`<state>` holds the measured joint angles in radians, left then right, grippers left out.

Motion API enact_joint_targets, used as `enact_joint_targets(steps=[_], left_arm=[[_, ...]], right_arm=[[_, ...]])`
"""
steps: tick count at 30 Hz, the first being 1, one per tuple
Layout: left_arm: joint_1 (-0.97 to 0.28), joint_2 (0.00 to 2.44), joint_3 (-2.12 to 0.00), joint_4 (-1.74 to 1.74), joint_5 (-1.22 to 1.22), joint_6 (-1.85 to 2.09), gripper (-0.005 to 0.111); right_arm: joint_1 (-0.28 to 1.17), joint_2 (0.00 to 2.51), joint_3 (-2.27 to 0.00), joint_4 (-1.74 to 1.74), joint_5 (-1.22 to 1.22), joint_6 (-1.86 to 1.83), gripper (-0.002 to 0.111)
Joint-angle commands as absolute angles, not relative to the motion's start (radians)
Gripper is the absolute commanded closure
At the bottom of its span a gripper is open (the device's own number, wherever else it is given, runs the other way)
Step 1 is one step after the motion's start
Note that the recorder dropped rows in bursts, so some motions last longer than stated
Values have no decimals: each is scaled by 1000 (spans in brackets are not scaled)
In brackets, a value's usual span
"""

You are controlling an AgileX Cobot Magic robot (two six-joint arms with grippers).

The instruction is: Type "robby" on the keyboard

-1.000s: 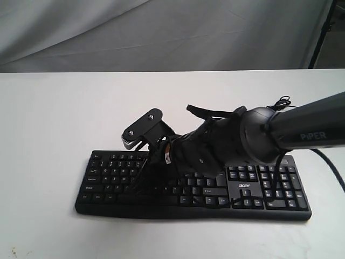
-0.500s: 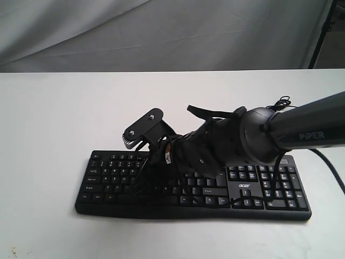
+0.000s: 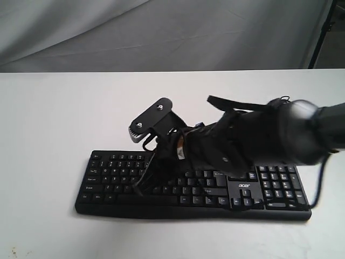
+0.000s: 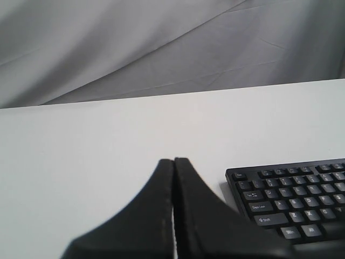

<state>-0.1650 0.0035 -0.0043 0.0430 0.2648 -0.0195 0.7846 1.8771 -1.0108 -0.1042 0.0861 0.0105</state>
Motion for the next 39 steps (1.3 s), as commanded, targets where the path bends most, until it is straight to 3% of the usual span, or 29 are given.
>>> enact_joint_targets(steps=[1, 9, 28, 33, 39], left_arm=[[-171, 0, 0, 48, 258, -22, 107], [-171, 0, 0, 48, 258, -22, 107], [-171, 0, 0, 48, 258, -22, 107], [-171, 0, 0, 48, 258, -22, 107], [-171, 0, 0, 48, 258, -22, 107]], right_arm=[[777, 1707, -885, -120, 51, 7, 108], [777, 1383, -580, -120, -51, 80, 108], [773, 1052, -440, -120, -40, 79, 108], [639, 790, -376, -120, -33, 79, 108], [480, 505, -326, -120, 138, 79, 108]])
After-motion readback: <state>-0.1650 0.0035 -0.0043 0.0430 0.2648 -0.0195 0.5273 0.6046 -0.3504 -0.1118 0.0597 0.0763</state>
